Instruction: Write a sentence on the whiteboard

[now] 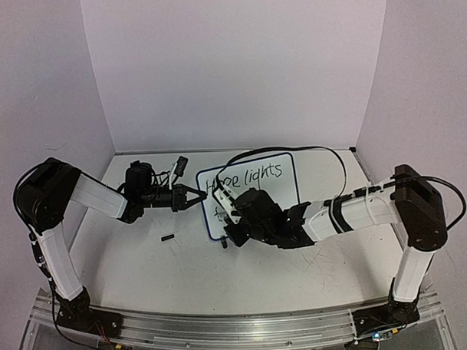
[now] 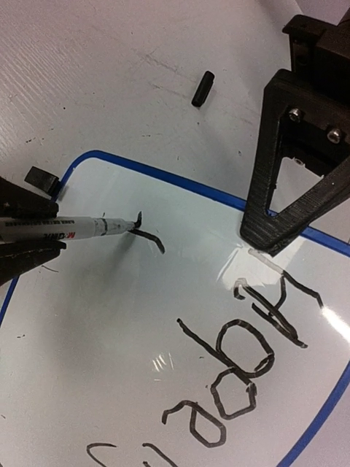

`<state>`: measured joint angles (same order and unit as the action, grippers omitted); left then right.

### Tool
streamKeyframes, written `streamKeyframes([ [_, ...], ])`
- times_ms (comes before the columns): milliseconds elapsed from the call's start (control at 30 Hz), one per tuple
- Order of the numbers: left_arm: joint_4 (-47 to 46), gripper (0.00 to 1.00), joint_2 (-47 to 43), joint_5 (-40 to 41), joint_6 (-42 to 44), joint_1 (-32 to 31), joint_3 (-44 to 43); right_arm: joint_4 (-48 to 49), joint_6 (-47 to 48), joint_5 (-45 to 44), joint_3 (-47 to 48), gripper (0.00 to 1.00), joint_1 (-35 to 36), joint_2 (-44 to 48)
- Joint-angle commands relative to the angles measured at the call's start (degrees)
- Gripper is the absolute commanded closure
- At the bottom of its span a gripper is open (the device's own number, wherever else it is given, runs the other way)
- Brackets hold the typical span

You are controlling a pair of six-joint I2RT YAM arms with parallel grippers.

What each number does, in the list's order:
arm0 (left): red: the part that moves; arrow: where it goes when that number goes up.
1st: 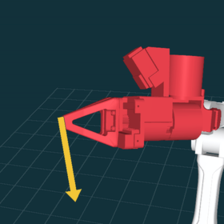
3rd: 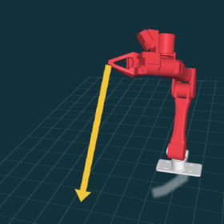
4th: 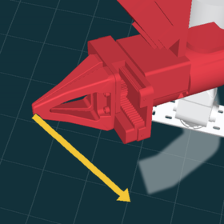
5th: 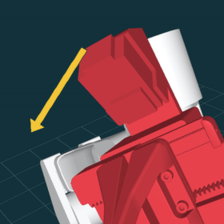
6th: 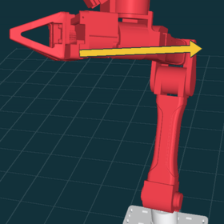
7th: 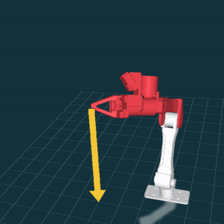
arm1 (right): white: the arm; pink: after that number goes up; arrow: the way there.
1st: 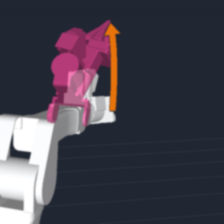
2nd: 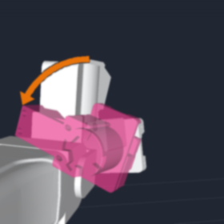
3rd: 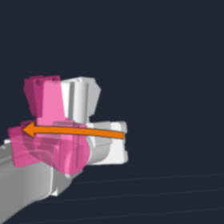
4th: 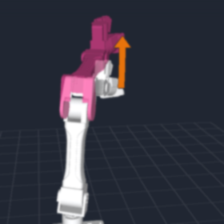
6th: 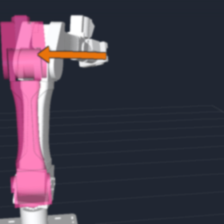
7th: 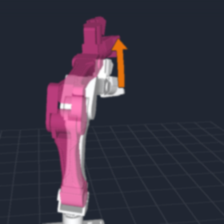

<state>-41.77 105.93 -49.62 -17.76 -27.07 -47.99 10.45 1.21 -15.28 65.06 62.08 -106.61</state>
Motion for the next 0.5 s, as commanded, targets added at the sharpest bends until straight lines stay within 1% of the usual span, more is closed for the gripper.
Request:
streamKeyframes([
  [0, 5.52, 1.00, 0.09, 2.42, 3.52, -0.41, -0.18, -1.20, -2.69, -7.80, -0.11, 1.00, -0.63, 3.10],
  [67, 5.56, 1.00, 0.16, 2.42, 3.52, -0.44, -0.21, -0.95, -2.42, -7.97, -1.53, 1.00, -0.60, 5.69],
  [200, 5.62, 1.00, 0.29, 2.32, 3.45, -0.44, -0.36, 3.98, -1.73, -1.93, -6.28, 1.00, -0.74, 11.09],
  [333, 5.69, 1.00, 0.33, 2.31, 3.43, -0.49, -0.48, 2.24, 0.66, -0.96, -2.97, 1.00, -1.41, 7.04],
  [467, 5.75, 1.00, 0.22, 2.33, 3.46, -0.53, -0.45, 2.80, 0.85, 0.95, -0.87, 1.00, -1.41, 4.84],
])
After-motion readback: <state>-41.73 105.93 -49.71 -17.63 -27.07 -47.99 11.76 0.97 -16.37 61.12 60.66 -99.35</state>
